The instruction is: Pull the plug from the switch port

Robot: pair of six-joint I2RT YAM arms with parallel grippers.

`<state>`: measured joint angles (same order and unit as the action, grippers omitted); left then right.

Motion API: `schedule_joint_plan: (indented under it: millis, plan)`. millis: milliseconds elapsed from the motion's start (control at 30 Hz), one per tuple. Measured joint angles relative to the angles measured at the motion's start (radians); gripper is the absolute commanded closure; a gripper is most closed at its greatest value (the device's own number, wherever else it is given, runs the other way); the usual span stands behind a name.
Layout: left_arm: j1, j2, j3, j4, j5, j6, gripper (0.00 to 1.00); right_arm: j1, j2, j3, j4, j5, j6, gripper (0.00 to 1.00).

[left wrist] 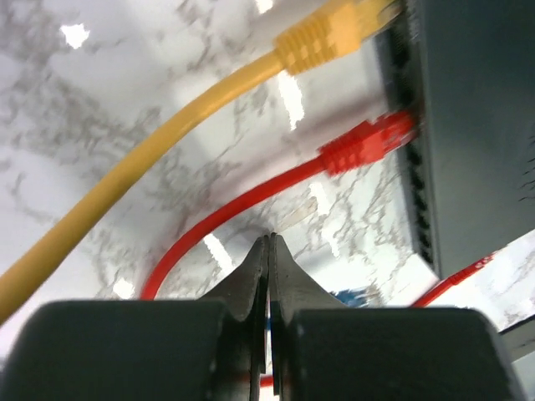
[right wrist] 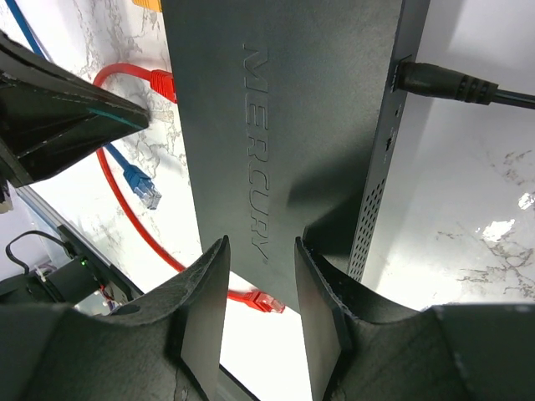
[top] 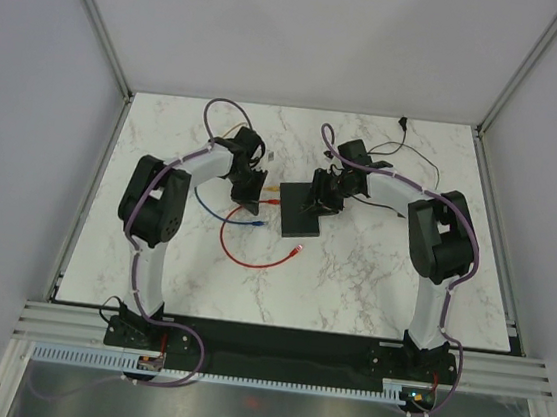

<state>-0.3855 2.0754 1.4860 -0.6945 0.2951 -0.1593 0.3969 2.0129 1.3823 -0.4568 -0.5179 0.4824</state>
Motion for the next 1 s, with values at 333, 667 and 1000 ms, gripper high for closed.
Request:
schedule_joint_plan:
  millis: [333, 667, 1000]
  plan:
    - [0.003, -0.243, -0.063, -0.037, -0.144, -0.132, 0.52, 0.0, -0.012, 0.0, -0.017, 0.018, -0.005, 0.53]
    - [0.003, -0.417, -0.141, -0.136, -0.209, -0.614, 0.47, -0.001, -0.123, -0.002, -0.135, 0.103, -0.035, 0.5]
    - [0.003, -0.323, -0.108, -0.257, -0.245, -1.069, 0.45, 0.0, -0.387, -0.114, -0.174, 0.143, -0.051, 0.49]
